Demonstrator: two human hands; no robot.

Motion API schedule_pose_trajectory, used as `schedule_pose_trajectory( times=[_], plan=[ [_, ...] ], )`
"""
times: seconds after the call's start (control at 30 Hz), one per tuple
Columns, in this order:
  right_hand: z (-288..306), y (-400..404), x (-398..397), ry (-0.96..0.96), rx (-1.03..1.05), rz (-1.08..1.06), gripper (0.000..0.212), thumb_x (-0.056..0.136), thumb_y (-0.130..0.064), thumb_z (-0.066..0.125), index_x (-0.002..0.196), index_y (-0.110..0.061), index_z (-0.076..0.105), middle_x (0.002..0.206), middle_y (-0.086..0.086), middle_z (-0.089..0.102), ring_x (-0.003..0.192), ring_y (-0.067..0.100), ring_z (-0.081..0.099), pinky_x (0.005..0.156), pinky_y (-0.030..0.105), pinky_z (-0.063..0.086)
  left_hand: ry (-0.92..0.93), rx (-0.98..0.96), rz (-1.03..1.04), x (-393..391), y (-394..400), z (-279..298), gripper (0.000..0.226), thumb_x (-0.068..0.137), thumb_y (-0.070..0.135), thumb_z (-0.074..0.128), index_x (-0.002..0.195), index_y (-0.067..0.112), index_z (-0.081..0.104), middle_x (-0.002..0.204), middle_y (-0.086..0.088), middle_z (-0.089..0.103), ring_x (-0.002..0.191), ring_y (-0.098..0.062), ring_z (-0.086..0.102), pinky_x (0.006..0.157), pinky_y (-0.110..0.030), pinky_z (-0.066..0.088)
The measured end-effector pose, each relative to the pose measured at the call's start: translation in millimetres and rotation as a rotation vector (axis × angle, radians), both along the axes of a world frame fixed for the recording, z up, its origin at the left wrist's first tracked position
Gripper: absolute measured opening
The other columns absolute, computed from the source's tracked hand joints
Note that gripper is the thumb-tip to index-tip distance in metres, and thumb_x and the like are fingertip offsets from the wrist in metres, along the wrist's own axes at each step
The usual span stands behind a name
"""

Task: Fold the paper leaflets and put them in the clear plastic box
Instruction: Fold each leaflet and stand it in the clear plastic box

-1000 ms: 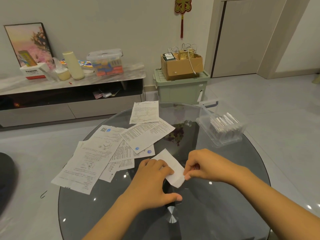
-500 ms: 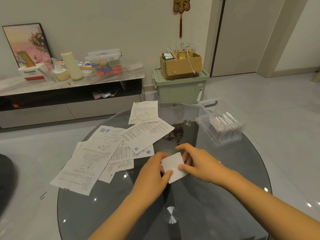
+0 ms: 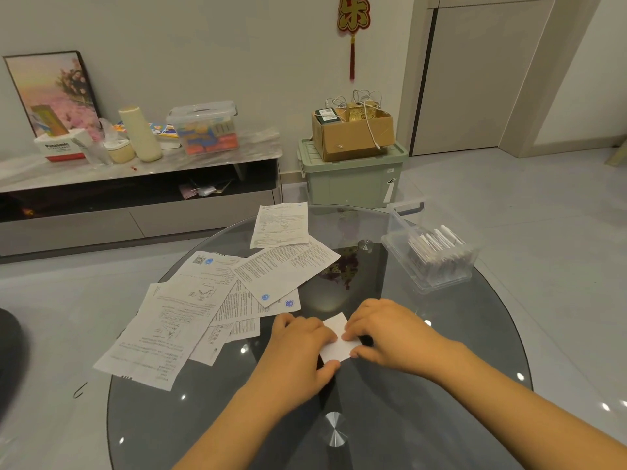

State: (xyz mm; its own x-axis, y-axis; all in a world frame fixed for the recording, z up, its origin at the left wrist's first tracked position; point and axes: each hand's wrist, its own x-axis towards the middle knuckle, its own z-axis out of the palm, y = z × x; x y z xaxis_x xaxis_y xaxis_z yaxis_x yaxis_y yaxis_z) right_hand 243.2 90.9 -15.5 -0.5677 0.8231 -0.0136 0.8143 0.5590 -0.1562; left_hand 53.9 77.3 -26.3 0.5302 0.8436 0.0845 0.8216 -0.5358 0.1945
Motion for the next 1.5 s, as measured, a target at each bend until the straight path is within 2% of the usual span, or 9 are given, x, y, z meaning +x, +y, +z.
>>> schedule_pose_trajectory(
  times=[0.17,0.3,0.4,0.5,0.63,0.93,1.13,1.33,1.5],
  plan=[
    [0,-3,-2,-0.024,0.072,0.036,0.026,0.091,-0.035,0.050,0.108,-0.025,0.067,0.104,-0.006,0.066,0.101,0.016,0.053,0.089,0.032,0.041,0.063,0.070,-0.075,6,0,2,0.063,0.076,0.051,0.017,0.108,0.022,0.063,0.100,0.005,0.061,0.091,-0.018,0.052,0.098,-0.030,0.027],
    [4,-4,-3,-0.004,0.094,0.036,0.026,0.091,-0.032,0.051,0.112,-0.024,0.066,0.100,-0.002,0.066,0.097,0.018,0.054,0.087,0.031,0.040,0.061,0.083,-0.076,7,4,-2,0.035,0.082,0.037,0.036,0.096,0.019,0.063,0.086,0.002,0.061,0.079,-0.020,0.052,0.089,-0.031,0.037],
    [0,-6,-8,0.006,0.147,0.037,0.020,0.086,-0.029,0.051,0.089,-0.019,0.069,0.082,0.000,0.064,0.081,0.020,0.056,0.074,0.032,0.044,0.023,0.067,-0.046,10,6,0,0.023,0.073,0.029,0.040,0.069,0.022,0.062,0.060,0.006,0.054,0.054,-0.015,0.048,0.062,-0.034,0.050],
    [-5,-4,-10,0.081,0.177,-0.008,0.015,0.075,-0.027,0.054,0.067,-0.018,0.063,0.064,-0.003,0.059,0.063,0.018,0.056,0.057,0.029,0.048,-0.071,0.056,-0.027,7,6,-2,0.028,0.078,0.034,0.043,0.087,0.022,0.066,0.075,0.006,0.061,0.069,-0.015,0.054,0.075,-0.032,0.047],
    [-2,-1,-5,0.164,0.049,-0.079,0.018,0.089,-0.031,0.051,0.092,-0.018,0.064,0.089,-0.002,0.061,0.086,0.014,0.051,0.073,0.027,0.041,-0.090,0.037,-0.034,2,5,-1,0.033,0.084,0.045,0.053,0.112,0.027,0.057,0.100,0.010,0.059,0.094,-0.011,0.050,0.092,-0.023,0.031],
    [3,-3,4,0.299,-0.212,-0.117,0.029,0.086,-0.056,0.054,0.096,-0.031,0.064,0.089,-0.013,0.063,0.090,0.002,0.048,0.077,0.024,0.045,-0.279,-0.081,0.068,4,4,1,0.015,0.090,0.034,0.052,0.093,0.028,0.065,0.086,0.007,0.067,0.080,-0.009,0.058,0.075,-0.029,0.046],
    [-8,0,-9,0.299,-0.107,-0.237,0.019,0.089,-0.029,0.057,0.107,-0.030,0.062,0.092,-0.008,0.056,0.091,0.006,0.042,0.078,0.024,0.040,-0.381,-0.169,0.204,6,9,-5,0.014,0.088,0.023,0.060,0.102,0.026,0.062,0.093,0.008,0.053,0.082,-0.007,0.053,0.075,-0.017,0.040],
    [-10,1,-14,0.222,0.029,-0.204,0.026,0.090,-0.028,0.057,0.116,-0.028,0.060,0.113,-0.007,0.050,0.107,0.014,0.041,0.082,0.022,0.035,-0.398,-0.052,0.211,3,12,-17,0.021,0.084,0.017,0.066,0.104,0.023,0.061,0.106,0.012,0.041,0.101,-0.007,0.041,0.085,-0.009,0.029],
    [-6,0,-9,0.051,0.082,-0.055,0.036,0.097,-0.038,0.042,0.127,-0.024,0.058,0.119,-0.004,0.053,0.111,0.017,0.041,0.091,0.027,0.035,-0.231,0.034,0.078,5,10,-13,0.021,0.091,0.040,0.054,0.105,0.026,0.062,0.104,0.014,0.054,0.101,-0.006,0.046,0.094,-0.022,0.026]
  ],
)
